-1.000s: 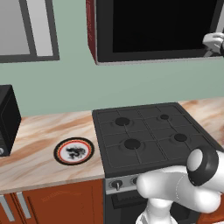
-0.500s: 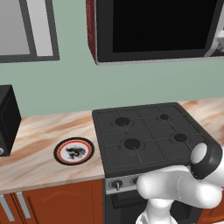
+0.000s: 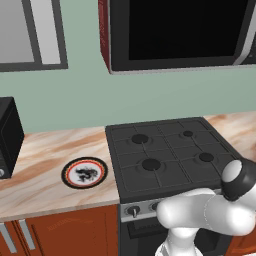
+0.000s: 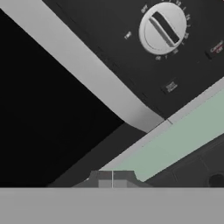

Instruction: Pick the corn from the counter and place it in the microwave. Then turn on the microwave.

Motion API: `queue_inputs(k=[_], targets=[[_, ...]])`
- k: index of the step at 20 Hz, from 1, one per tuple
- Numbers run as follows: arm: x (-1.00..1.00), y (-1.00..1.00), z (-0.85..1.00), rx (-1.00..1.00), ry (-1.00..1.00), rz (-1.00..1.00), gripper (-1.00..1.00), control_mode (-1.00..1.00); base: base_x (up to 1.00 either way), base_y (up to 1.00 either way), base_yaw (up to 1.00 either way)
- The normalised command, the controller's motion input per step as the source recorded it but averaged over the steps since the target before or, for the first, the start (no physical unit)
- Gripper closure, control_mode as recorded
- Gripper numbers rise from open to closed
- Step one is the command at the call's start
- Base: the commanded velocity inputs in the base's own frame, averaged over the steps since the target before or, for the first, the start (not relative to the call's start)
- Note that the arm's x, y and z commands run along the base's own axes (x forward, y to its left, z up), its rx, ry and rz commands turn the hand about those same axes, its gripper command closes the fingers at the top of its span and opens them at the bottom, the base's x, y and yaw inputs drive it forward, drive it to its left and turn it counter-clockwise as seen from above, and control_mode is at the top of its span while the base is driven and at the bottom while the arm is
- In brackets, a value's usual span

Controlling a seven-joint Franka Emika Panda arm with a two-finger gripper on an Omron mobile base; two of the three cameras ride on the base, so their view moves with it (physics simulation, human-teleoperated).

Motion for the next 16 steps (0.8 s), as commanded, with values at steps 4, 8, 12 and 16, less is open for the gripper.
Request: queue_inputs(k=[4, 8, 12, 16], targets=[[-0.03, -0.17, -0.12, 0.11, -0.02, -0.01, 1.00, -1.00, 0.00, 0.00, 0.00], [0.00, -0.15, -0.12, 0.12, -0.02, -0.01, 1.00, -1.00, 0.00, 0.00, 0.00], [-0.01, -0.13, -0.09, 0.11, -0.04, -0.01, 1.00, -1.00, 0.00, 0.00, 0.00], [0.00, -0.10, -0.06, 0.12, -0.03, -0.01, 1.00, -1.00, 0.00, 0.00, 0.00]])
